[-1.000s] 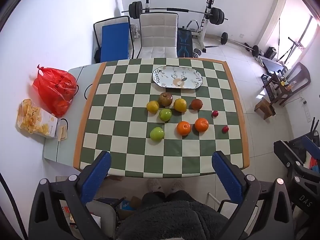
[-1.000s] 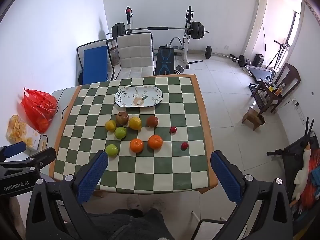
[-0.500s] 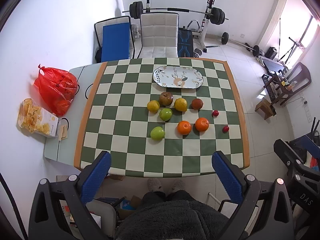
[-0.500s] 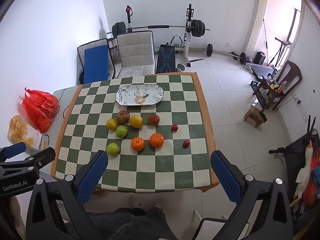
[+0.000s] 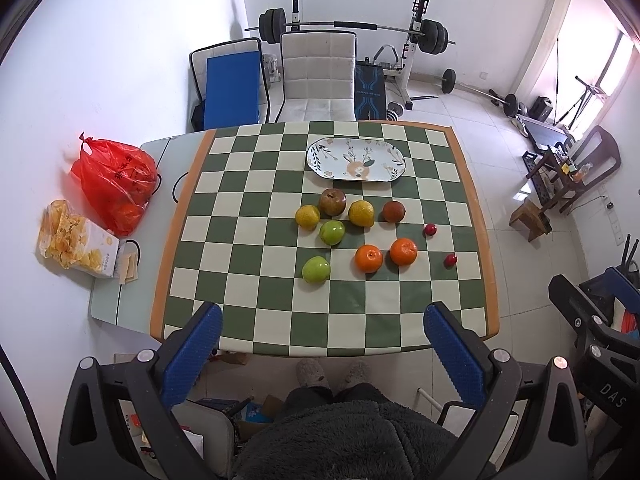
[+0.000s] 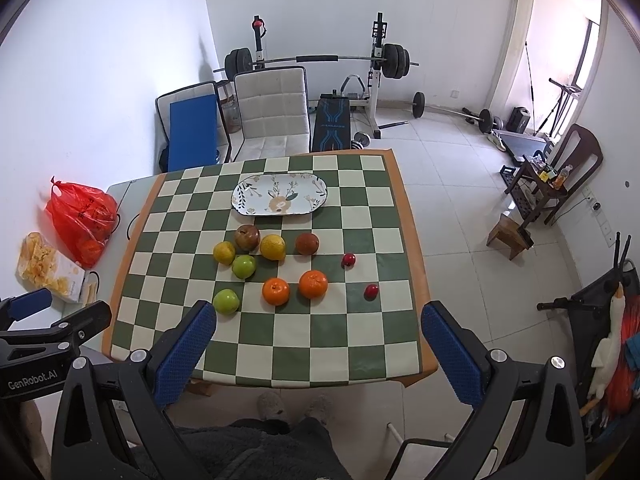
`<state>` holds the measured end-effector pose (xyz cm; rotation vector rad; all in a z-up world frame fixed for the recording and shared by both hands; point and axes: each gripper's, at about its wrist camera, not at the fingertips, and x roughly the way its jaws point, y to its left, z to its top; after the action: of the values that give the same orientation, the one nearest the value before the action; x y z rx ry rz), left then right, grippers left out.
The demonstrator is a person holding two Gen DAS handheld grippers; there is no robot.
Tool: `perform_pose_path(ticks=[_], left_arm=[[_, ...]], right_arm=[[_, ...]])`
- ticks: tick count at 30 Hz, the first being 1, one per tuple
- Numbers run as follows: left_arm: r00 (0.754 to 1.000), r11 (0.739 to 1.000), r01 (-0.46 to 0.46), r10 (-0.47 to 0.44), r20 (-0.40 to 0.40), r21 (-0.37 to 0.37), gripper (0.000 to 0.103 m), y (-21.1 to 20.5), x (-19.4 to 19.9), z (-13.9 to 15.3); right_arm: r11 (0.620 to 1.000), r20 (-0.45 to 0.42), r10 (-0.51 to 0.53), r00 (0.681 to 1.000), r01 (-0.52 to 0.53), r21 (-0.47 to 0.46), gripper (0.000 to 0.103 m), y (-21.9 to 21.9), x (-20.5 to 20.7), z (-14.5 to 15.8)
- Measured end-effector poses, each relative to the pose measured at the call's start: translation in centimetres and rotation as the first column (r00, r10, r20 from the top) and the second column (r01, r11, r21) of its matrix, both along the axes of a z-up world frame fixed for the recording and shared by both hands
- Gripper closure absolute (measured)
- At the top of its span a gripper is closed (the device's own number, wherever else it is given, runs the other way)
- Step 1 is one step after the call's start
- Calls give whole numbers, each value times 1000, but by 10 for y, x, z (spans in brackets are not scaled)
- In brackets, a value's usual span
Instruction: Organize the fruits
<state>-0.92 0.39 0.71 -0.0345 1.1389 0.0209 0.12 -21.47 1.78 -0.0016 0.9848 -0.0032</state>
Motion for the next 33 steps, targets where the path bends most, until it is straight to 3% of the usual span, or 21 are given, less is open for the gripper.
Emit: perform_pose_path(ticks=[7,33], left_arm=[[1000,1000,3,-3,3,0,0,0,-1,4],[1000,1000,1,-1,18,3,0,-4,0,8]], right_arm=[[1000,17,1,1000,-1,-7,0,2,3,12],[1000,28,5,1000,-4,-8,0,1,-2,14]])
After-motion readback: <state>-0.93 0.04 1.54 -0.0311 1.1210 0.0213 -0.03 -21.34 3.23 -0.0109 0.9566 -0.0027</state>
